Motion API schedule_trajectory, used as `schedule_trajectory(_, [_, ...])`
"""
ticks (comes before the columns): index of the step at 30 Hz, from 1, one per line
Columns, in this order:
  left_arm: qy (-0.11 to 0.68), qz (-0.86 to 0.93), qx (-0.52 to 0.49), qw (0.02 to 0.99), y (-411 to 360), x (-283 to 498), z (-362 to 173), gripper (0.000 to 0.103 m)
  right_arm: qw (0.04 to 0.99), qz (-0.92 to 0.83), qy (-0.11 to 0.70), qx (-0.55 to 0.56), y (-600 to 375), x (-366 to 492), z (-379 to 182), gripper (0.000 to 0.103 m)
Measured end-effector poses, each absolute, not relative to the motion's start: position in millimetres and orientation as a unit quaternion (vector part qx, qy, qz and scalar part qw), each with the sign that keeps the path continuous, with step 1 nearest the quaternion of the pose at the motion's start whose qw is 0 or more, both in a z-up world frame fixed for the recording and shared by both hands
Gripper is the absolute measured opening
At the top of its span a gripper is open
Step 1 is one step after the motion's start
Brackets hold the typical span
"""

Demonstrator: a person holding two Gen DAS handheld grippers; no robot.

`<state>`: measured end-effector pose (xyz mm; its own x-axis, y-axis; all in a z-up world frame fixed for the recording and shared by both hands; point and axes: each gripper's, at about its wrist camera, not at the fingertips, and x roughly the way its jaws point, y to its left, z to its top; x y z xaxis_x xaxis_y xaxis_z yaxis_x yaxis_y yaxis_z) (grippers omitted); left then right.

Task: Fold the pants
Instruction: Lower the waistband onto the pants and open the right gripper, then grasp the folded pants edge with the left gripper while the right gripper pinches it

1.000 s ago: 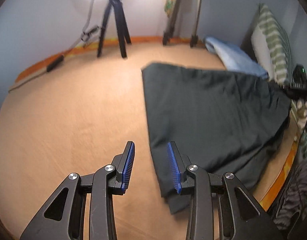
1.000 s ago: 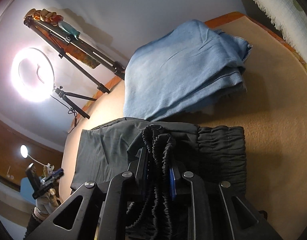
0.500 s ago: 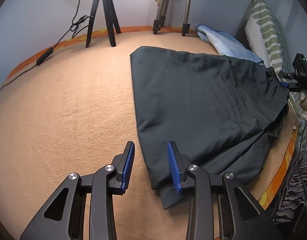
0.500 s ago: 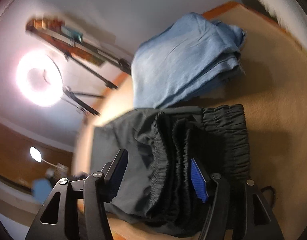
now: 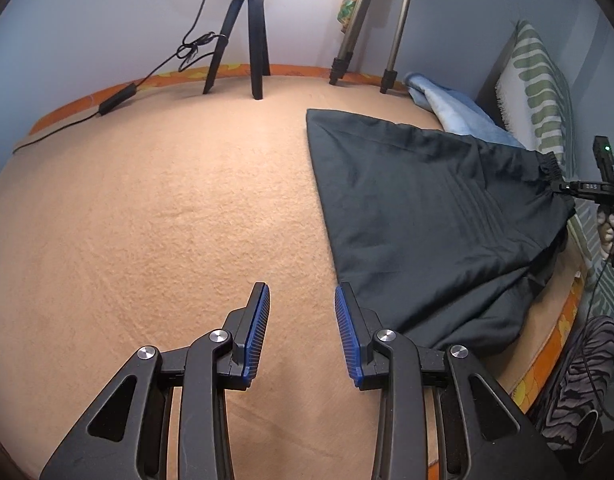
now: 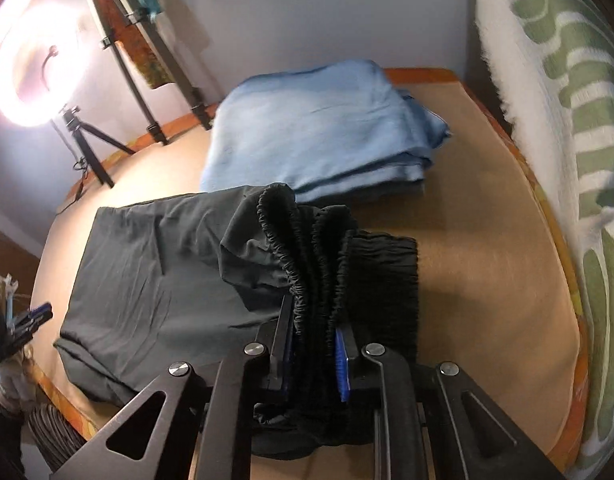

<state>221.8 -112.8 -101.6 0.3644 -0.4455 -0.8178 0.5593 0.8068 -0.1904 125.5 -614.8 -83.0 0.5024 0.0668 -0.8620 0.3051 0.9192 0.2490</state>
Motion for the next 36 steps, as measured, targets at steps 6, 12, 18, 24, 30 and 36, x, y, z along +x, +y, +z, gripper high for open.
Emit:
schedule_trajectory(6, [0.473,-0.329,0.078,0.814,-127,212,-108,0.032,0.849,-0.102,0.497,0.147,-606,129,-74,0.044])
schedule_trajectory(12, [0.467,-0.344,0.116,0.807,-148,208,-114,0.032,0.88,-0.103,0.448,0.119,-583,127,-33,0.044])
schedule_trajectory(18, [0.481,-0.339,0.066,0.806,-144,223,-116,0.04,0.899,-0.028,0.419,0.126,-535,144,-7,0.055])
schedule_trajectory(24, [0.493,-0.335,0.088,0.798,-154,236,-118,0.04,0.895,0.061,0.424,0.124,-465,190,-10,0.056])
schedule_trajectory(30, [0.513,-0.335,0.069,0.787,-157,247,-125,0.04,0.873,0.13,0.457,0.111,-394,242,-32,0.058])
schedule_trajectory(36, [0.515,-0.35,0.034,0.781,-156,246,-126,0.04,0.836,0.151,0.513,0.121,-329,309,-65,0.058])
